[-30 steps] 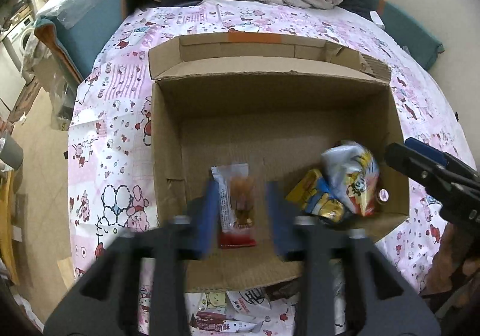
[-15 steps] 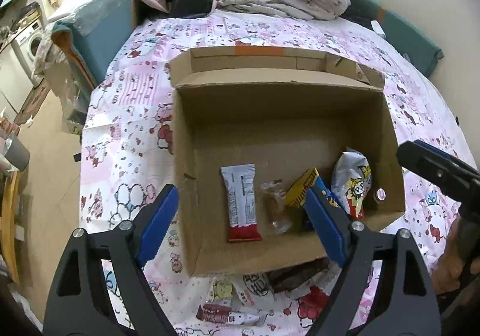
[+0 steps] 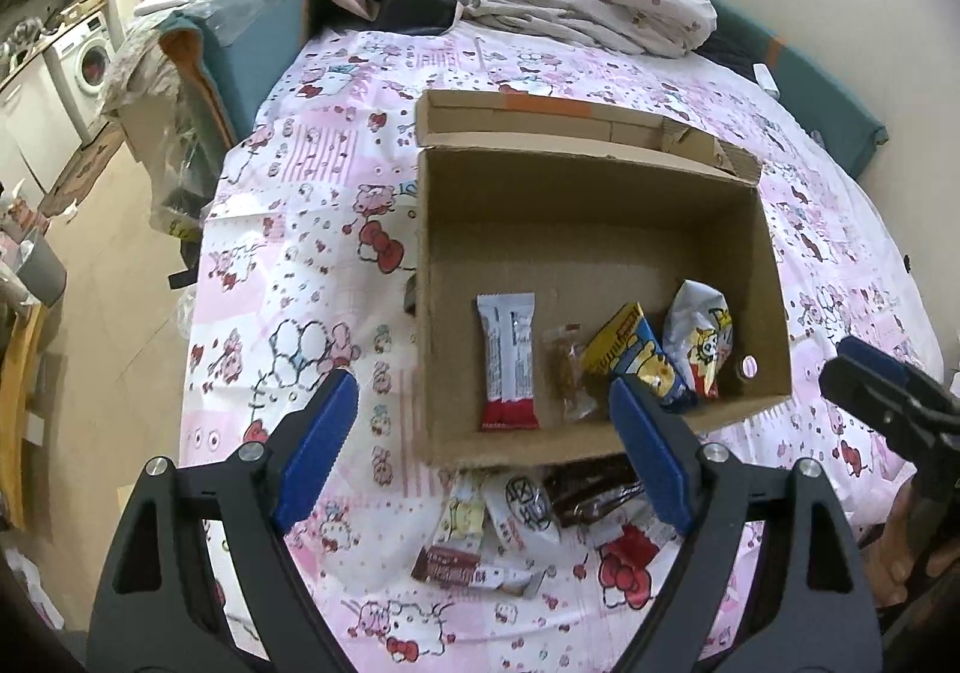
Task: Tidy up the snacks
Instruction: 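Lower both held snacks into the box and open both grippers, then grasp a brown chocolate wafer with the left gripper while the right grasps a white bar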
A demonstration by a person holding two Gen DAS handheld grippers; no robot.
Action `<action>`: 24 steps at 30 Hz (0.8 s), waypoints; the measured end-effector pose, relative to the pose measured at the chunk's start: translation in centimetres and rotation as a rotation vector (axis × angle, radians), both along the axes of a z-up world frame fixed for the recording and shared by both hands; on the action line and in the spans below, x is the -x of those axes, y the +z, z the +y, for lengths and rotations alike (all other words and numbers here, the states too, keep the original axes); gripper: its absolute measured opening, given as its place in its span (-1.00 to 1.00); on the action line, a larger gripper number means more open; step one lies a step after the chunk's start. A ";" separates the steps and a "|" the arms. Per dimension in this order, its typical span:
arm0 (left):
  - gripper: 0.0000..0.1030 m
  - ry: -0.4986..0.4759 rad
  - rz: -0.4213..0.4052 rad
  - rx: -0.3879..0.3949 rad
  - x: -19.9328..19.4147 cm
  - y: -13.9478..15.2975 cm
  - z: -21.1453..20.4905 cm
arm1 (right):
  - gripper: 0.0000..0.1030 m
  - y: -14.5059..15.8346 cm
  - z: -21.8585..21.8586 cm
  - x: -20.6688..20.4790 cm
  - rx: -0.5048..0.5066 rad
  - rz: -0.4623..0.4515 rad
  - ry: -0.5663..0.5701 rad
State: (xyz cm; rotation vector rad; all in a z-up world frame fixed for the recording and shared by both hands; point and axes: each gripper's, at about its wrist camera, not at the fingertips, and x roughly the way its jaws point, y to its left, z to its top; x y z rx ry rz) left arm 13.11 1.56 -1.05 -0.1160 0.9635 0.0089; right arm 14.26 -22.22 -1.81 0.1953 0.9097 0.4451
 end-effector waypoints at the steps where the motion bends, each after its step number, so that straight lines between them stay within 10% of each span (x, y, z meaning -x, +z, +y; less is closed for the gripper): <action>1: 0.63 0.004 0.000 0.002 0.3 0.0 0.2 | 0.79 0.0 -0.1 0.4 -0.001 0.003 -0.001; 24: 0.63 0.156 0.195 0.099 3.4 -4.8 4.8 | 0.79 -3.6 -3.2 5.0 -0.034 0.192 -0.147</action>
